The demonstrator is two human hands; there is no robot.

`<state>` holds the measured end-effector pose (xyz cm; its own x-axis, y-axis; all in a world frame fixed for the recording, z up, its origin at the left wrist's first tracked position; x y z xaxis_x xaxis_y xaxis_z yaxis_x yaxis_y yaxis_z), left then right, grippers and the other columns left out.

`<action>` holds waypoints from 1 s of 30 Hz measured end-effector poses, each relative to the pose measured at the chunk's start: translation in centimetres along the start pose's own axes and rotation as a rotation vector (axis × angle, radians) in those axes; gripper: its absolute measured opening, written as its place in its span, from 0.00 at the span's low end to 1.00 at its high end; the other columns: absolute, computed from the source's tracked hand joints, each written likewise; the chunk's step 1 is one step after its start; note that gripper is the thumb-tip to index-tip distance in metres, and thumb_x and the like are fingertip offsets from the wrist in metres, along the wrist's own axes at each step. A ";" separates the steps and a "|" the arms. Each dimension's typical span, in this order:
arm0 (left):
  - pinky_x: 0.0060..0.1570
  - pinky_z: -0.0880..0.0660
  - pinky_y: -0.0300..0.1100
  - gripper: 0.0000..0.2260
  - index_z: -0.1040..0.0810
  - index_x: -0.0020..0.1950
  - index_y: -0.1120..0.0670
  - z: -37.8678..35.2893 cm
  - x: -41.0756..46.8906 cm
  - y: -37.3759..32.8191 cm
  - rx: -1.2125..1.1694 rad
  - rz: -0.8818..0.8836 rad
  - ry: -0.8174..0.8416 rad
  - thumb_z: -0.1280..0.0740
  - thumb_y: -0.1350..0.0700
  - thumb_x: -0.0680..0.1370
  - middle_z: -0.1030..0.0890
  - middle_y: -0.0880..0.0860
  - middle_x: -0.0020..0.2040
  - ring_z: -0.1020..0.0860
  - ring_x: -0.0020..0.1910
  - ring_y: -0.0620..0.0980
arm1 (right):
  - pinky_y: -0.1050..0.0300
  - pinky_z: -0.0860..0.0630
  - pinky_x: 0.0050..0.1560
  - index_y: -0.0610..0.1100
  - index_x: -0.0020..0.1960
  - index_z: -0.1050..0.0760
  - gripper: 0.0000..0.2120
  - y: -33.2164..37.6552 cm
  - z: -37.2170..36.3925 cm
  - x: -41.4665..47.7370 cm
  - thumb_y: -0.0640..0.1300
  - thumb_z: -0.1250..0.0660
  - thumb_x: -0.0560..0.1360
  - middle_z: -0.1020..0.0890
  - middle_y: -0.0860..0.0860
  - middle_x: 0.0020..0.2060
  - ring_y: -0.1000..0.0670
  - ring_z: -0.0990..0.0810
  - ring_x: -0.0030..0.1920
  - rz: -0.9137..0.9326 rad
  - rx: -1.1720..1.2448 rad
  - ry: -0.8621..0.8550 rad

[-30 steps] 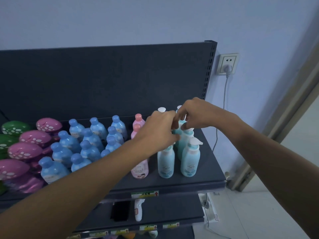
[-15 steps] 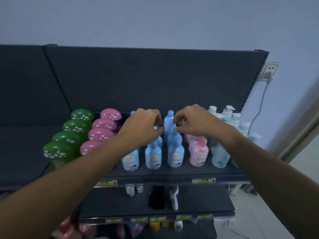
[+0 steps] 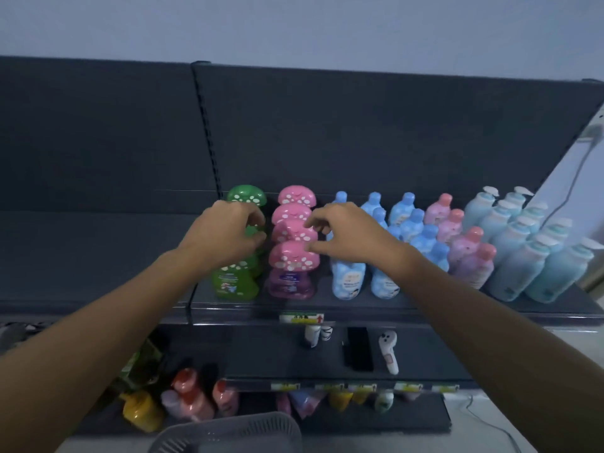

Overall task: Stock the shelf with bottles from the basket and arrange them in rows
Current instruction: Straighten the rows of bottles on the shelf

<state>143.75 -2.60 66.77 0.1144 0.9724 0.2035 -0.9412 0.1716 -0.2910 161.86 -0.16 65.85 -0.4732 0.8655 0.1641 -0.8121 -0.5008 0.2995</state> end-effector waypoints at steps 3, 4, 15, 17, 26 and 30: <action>0.55 0.20 0.52 0.15 0.19 0.59 0.44 0.0 -0.3 2.2 0.081 -0.008 0.083 0.28 0.42 0.74 0.18 0.47 0.56 0.20 0.56 0.52 | 0.51 0.23 0.52 0.49 0.64 0.22 0.25 1.5 -1.9 0.6 0.56 0.25 0.70 0.20 0.52 0.55 0.52 0.22 0.54 0.017 -0.048 0.016; 0.55 0.21 0.51 0.16 0.19 0.60 0.43 -0.2 -0.4 2.7 0.112 -0.020 0.120 0.27 0.41 0.73 0.18 0.47 0.57 0.20 0.57 0.52 | 0.51 0.23 0.52 0.49 0.65 0.23 0.26 1.8 -2.5 0.7 0.57 0.24 0.70 0.21 0.51 0.57 0.51 0.23 0.56 0.024 -0.061 0.023; 0.55 0.23 0.50 0.21 0.23 0.65 0.43 -2.1 -0.7 4.7 0.195 -0.118 0.197 0.25 0.45 0.73 0.24 0.49 0.59 0.22 0.57 0.54 | 0.48 0.23 0.54 0.52 0.69 0.27 0.29 2.2 -5.9 2.0 0.55 0.24 0.70 0.25 0.51 0.64 0.47 0.26 0.64 0.011 -0.191 0.079; 0.54 0.22 0.50 0.20 0.23 0.64 0.43 -2.1 -0.6 4.7 0.204 -0.125 0.185 0.25 0.44 0.73 0.24 0.48 0.59 0.22 0.56 0.54 | 0.48 0.23 0.54 0.53 0.68 0.26 0.29 2.1 -5.9 2.2 0.55 0.24 0.70 0.24 0.52 0.63 0.47 0.25 0.63 0.010 -0.200 0.071; 0.53 0.21 0.51 0.19 0.22 0.63 0.43 -2.3 -0.3 4.9 0.192 -0.129 0.124 0.26 0.44 0.73 0.23 0.47 0.60 0.21 0.56 0.54 | 0.48 0.23 0.55 0.55 0.67 0.25 0.28 1.5 -6.0 2.7 0.55 0.24 0.70 0.24 0.53 0.61 0.49 0.25 0.62 -0.010 -0.188 0.085; 0.50 0.21 0.50 0.19 0.22 0.63 0.42 -2.5 -0.2 5.1 0.198 -0.124 0.110 0.26 0.43 0.73 0.24 0.46 0.59 0.21 0.55 0.54 | 0.48 0.23 0.56 0.54 0.68 0.26 0.29 1.5 -6.1 2.8 0.56 0.24 0.69 0.24 0.53 0.61 0.49 0.26 0.63 -0.003 -0.188 0.109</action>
<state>139.73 -1.48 62.92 0.2564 0.9591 0.1201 -0.9605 0.2667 -0.0794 157.21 1.47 61.08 -0.4964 0.8662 0.0576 -0.8583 -0.4996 0.1173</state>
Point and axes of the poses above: each hand's wrist, its own x-axis towards the middle knuckle, its own z-axis out of the back of the hand, y = z × x, the point moved 9 cm from there along x, towards the middle knuckle
